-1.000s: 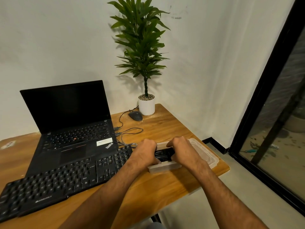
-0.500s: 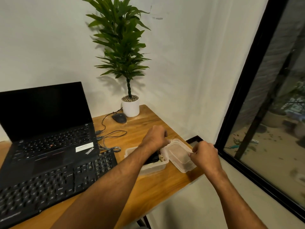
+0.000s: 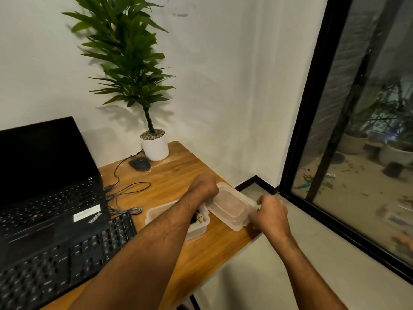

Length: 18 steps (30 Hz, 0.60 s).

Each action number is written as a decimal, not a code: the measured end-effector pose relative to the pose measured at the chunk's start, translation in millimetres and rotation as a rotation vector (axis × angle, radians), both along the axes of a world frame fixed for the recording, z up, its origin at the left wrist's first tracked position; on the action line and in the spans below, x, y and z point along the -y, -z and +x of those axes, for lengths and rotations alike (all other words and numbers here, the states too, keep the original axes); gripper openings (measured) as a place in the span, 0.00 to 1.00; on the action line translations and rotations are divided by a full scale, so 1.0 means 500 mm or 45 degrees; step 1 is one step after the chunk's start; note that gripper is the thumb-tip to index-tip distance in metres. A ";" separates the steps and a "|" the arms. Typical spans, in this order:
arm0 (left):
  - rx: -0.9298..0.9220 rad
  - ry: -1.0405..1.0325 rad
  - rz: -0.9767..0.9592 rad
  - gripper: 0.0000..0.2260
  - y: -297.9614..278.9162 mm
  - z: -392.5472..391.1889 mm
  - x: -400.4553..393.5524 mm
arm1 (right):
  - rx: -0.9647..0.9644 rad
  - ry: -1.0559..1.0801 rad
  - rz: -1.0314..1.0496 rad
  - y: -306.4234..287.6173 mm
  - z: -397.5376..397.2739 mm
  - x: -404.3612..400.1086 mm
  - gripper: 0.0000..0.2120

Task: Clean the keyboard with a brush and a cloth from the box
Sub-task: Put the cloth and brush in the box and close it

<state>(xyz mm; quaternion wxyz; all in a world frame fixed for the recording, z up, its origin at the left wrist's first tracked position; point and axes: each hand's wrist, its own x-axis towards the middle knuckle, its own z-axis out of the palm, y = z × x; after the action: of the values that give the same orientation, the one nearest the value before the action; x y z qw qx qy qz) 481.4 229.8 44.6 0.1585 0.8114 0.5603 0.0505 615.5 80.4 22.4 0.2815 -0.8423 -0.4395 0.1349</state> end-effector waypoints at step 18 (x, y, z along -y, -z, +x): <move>1.321 -0.673 0.101 0.19 -0.089 -0.183 0.029 | -0.276 -0.027 0.707 -0.065 -0.086 -0.054 0.23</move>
<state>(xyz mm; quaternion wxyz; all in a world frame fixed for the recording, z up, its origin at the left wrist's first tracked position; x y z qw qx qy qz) 389.9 215.1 89.4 0.3635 0.5187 0.5905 0.5001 572.7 107.6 54.7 0.5450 -0.7092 -0.4356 0.1014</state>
